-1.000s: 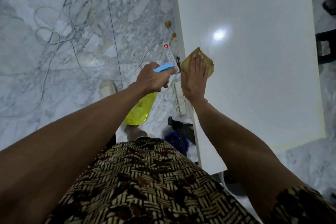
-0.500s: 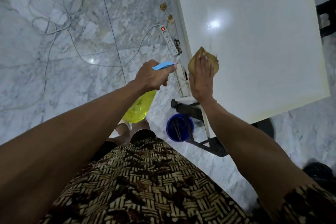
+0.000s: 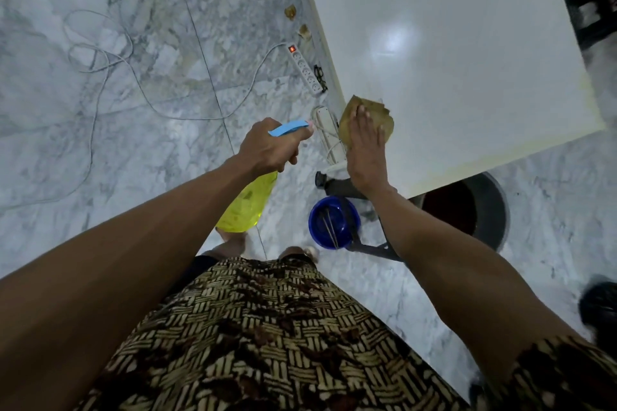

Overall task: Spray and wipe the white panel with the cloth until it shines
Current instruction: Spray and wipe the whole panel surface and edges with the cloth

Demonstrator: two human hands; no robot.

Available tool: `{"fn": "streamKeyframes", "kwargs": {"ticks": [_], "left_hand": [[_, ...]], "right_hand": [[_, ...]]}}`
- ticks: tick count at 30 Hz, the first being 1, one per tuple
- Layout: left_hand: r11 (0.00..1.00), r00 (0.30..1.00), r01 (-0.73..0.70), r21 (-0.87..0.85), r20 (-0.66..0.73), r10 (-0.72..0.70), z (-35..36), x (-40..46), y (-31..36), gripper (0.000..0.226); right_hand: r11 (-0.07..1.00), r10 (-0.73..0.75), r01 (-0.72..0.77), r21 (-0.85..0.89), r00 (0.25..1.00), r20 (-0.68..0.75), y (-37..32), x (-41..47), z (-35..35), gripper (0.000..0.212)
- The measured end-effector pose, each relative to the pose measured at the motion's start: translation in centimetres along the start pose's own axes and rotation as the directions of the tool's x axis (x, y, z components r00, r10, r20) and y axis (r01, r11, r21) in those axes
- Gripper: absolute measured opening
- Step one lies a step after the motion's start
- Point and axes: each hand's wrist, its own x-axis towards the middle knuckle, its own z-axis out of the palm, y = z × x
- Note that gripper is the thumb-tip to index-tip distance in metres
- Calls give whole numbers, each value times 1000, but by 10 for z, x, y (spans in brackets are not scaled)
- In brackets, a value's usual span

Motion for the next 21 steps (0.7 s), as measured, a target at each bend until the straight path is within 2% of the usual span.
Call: {"fn": "streamKeyframes", "kwargs": {"ticks": [4, 6, 8, 11, 14, 16, 18, 19, 20, 21], "left_hand": [[1000, 1000, 19, -21, -15, -19, 31, -18, 7, 59], [1000, 1000, 12, -28, -26, -13, 51, -30, 13, 57], [999, 1000, -1, -34, -28, 0, 75, -43, 18, 55], [998, 999, -21, -59, -42, 19, 114, -64, 24, 48], [995, 998, -6, -100, -60, 0, 143, -81, 26, 51], [991, 998, -1, -131, -63, -7, 158, -94, 29, 56], [983, 997, -33, -179, -68, 21, 165, -106, 33, 63], [981, 997, -50, -189, -62, 39, 168, -111, 39, 65], [980, 997, -59, -189, -54, 49, 169, -117, 47, 67], [980, 997, -72, -185, -48, 65, 169, -120, 57, 67]], "right_hand": [[1000, -11, 11, 24, 1000, -7, 10, -42, 1, 87], [998, -61, 61, 29, 998, -10, 17, -66, 2, 86], [990, -113, 113, 80, 994, -10, 25, -88, 2, 81], [973, -154, 160, 166, 987, -51, 37, -113, 6, 87], [940, -189, 194, 281, 981, -46, 52, -139, 11, 84], [933, -208, 202, 297, 978, -12, 70, -160, 9, 85], [899, -152, 71, 432, 976, 156, 77, -178, -6, 76], [825, -86, -62, 562, 969, 233, 79, -184, -19, 64], [708, -11, -197, 678, 957, 289, 84, -188, -35, 54], [612, 79, -343, 712, 923, 377, 89, -191, -54, 51]]}}
